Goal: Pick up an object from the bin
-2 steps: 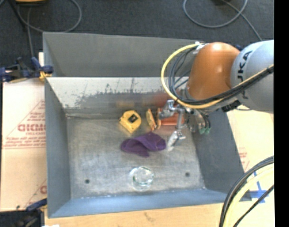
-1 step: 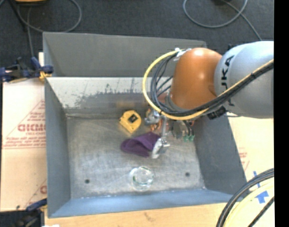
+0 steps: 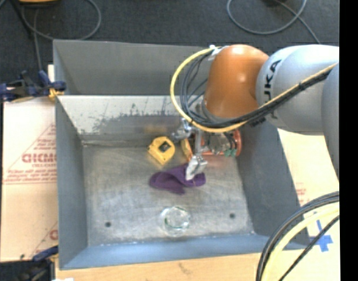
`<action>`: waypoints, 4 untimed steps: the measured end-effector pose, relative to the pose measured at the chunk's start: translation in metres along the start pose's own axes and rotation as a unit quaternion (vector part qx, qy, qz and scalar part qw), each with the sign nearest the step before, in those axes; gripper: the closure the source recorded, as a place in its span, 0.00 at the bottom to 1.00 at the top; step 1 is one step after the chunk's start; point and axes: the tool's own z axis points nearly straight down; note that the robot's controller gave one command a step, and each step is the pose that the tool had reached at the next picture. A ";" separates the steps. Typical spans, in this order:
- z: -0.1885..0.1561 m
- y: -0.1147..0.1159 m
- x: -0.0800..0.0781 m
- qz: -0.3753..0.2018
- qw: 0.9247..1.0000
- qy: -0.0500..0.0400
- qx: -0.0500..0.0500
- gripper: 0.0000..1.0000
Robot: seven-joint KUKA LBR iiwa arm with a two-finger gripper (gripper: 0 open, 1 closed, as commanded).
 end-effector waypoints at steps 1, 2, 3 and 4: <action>0.053 -0.013 0.000 -0.024 1.000 0.000 0.002 0.00; 0.061 -0.012 0.004 -0.008 1.000 0.001 0.001 0.00; 0.070 -0.021 -0.002 -0.077 0.997 0.005 -0.001 1.00; 0.070 -0.021 -0.003 -0.077 0.997 0.003 0.000 1.00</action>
Offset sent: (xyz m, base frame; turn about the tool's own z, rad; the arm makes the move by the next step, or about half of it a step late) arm -0.0206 -0.0154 -0.0821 -0.0472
